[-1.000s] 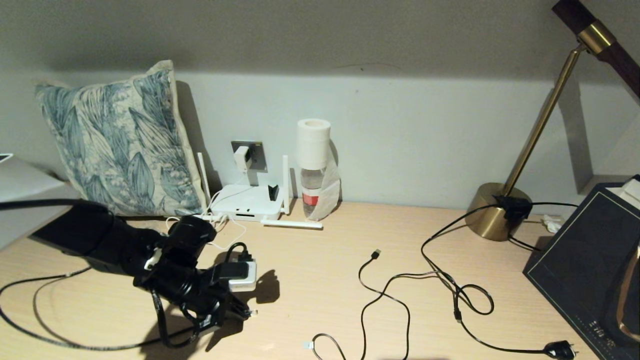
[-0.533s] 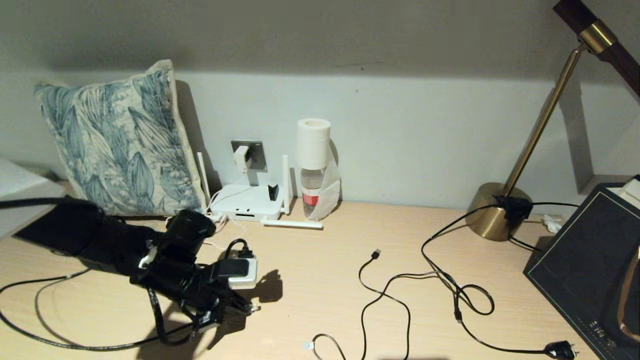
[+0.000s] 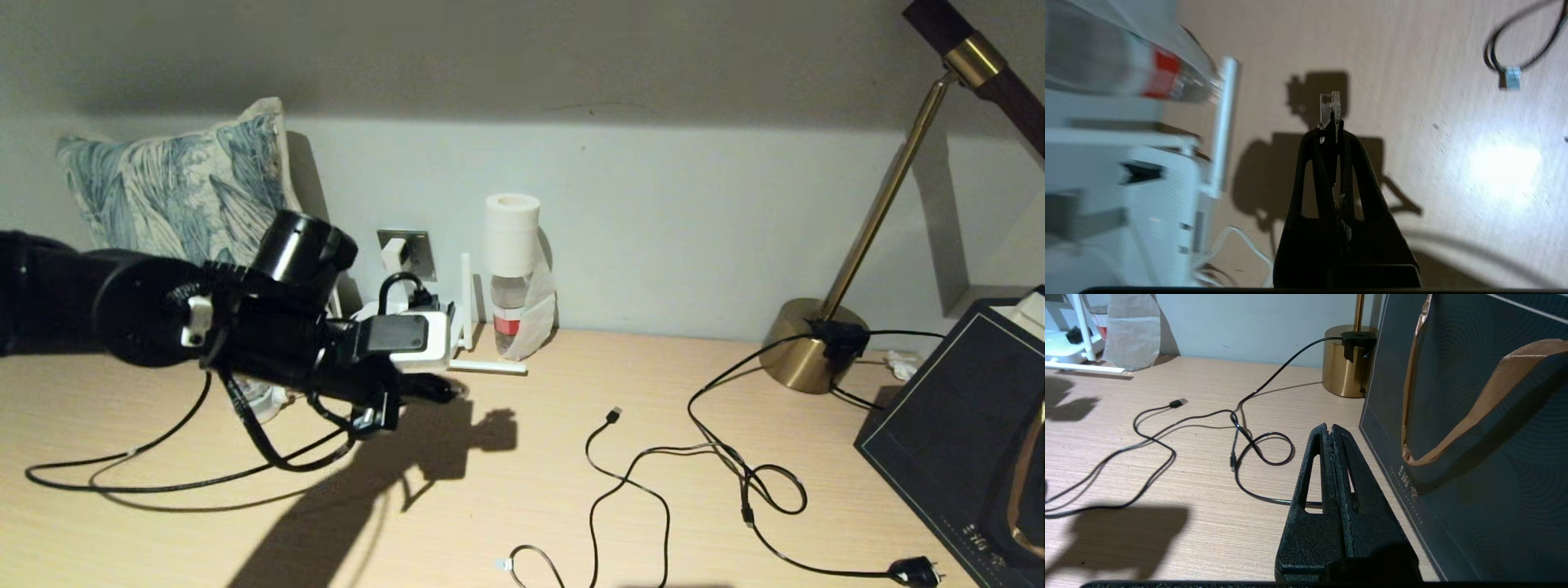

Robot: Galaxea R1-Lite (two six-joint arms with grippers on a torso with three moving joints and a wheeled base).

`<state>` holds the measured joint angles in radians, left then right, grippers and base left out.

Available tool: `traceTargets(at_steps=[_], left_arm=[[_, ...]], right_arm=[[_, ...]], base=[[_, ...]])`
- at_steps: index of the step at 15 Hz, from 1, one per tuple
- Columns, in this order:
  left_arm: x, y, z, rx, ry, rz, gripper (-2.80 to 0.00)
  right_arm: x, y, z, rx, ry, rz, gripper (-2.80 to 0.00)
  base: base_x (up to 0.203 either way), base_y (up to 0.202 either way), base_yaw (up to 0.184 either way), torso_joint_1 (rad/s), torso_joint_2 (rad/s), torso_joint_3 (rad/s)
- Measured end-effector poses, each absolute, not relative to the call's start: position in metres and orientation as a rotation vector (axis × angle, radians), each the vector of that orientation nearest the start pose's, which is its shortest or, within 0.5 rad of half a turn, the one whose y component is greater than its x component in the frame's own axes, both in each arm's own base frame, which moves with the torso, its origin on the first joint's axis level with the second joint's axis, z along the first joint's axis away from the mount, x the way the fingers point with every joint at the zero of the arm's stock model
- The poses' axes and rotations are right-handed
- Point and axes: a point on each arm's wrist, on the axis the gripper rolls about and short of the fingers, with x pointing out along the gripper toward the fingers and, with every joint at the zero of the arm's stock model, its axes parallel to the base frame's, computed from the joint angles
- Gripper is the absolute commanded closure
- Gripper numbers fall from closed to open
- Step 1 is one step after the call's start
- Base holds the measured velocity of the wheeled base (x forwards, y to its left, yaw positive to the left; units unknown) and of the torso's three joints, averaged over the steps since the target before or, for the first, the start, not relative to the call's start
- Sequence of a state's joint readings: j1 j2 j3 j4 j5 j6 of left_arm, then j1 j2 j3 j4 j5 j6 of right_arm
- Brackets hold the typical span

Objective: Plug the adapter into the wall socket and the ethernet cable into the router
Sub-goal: Hand it to the other hand

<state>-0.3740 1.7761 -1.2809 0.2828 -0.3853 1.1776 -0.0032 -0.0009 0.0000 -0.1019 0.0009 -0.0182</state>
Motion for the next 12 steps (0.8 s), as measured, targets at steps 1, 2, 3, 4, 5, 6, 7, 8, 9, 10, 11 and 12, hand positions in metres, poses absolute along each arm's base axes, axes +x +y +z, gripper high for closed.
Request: traceTargets(at_steps=[1,2,3,4,5,6,7,8,9,10,11,12], left_arm=[[0.297,-0.132,0.222,1.052,0.226,-1.085,0.00],[0.297,-0.137,0.236,1.050,0.182,-1.073,0.00],[0.297,-0.142,0.248,1.048,0.144,-1.063,0.00],[0.297,-0.147,0.255,1.045,0.117,-1.061,0.00],[0.297,-0.152,0.259,1.046,0.097,-1.063,0.00],[0.296,-0.157,0.261,1.050,0.081,-1.070,0.00],[0.295,-0.162,0.263,1.054,0.064,-1.074,0.00],[0.294,-0.165,0.264,1.057,0.054,-1.078,0.00],[0.292,-0.169,0.266,1.060,0.041,-1.085,0.00],[0.289,-0.175,0.267,1.065,0.031,-1.093,0.00],[0.287,-0.180,0.270,1.075,0.017,-1.089,0.00],[0.284,-0.185,0.272,1.085,0.010,-1.087,0.00]], right_arm=[[-0.023,0.000,0.086,-0.019,-0.103,-0.003,0.00],[-0.023,0.000,0.086,-0.019,-0.102,-0.003,0.00],[-0.023,0.000,0.086,-0.016,-0.103,-0.003,0.00],[-0.023,0.000,0.086,-0.009,-0.103,-0.005,0.00],[-0.023,0.000,0.086,-0.007,-0.102,-0.004,0.00],[-0.025,0.000,0.091,0.001,-0.107,0.006,0.00],[-0.028,0.001,0.106,0.020,-0.129,0.030,0.00],[-0.031,0.002,0.124,0.053,-0.125,0.074,0.00],[-0.032,0.003,0.146,0.098,-0.110,0.136,0.00],[-0.027,0.005,0.168,0.152,-0.061,0.213,0.00],[-0.016,0.006,0.187,0.208,0.012,0.293,0.00],[0.000,0.008,0.205,0.259,0.090,0.370,0.00]], base=[[0.000,0.000,0.000,0.000,0.00,0.000],[0.000,0.000,0.000,0.000,0.00,0.000],[0.000,0.000,0.000,0.000,0.00,0.000],[0.000,0.000,0.000,0.000,0.00,0.000],[0.000,0.000,0.000,0.000,0.00,0.000],[0.000,0.000,0.000,0.000,0.00,0.000],[0.000,0.000,0.000,0.000,0.00,0.000],[0.000,0.000,0.000,0.000,0.00,0.000],[0.000,0.000,0.000,0.000,0.00,0.000],[0.000,0.000,0.000,0.000,0.00,0.000],[0.000,0.000,0.000,0.000,0.00,0.000],[0.000,0.000,0.000,0.000,0.00,0.000]])
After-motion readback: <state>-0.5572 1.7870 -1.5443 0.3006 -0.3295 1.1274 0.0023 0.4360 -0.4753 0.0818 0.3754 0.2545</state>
